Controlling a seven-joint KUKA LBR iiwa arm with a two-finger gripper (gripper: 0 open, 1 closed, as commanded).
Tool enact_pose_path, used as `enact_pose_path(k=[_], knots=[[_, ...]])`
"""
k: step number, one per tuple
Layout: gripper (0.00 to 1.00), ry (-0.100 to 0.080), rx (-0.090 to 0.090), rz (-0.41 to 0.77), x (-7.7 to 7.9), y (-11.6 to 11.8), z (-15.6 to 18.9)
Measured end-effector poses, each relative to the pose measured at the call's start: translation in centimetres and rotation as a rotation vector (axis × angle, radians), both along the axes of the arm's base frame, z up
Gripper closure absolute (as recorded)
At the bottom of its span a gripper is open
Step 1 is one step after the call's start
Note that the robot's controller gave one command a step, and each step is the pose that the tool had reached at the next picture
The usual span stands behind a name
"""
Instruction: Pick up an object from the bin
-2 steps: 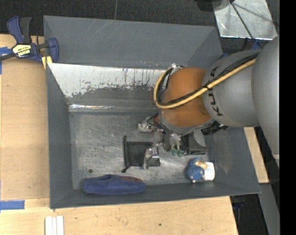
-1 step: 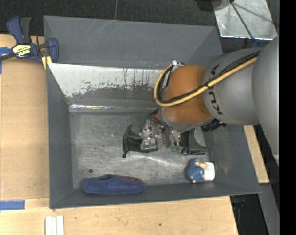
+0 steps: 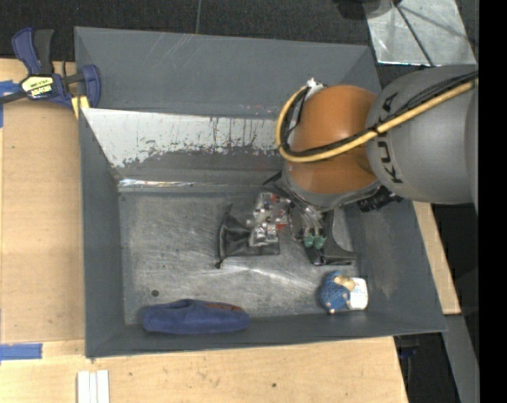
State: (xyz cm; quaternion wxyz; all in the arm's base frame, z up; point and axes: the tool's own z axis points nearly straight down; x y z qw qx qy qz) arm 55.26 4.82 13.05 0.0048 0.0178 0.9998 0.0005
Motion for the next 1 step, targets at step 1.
enact_pose_path(k=[1], knots=[[1.0, 0.004, 0.0, -0.001, 0.14, -0.05, 1.27]])
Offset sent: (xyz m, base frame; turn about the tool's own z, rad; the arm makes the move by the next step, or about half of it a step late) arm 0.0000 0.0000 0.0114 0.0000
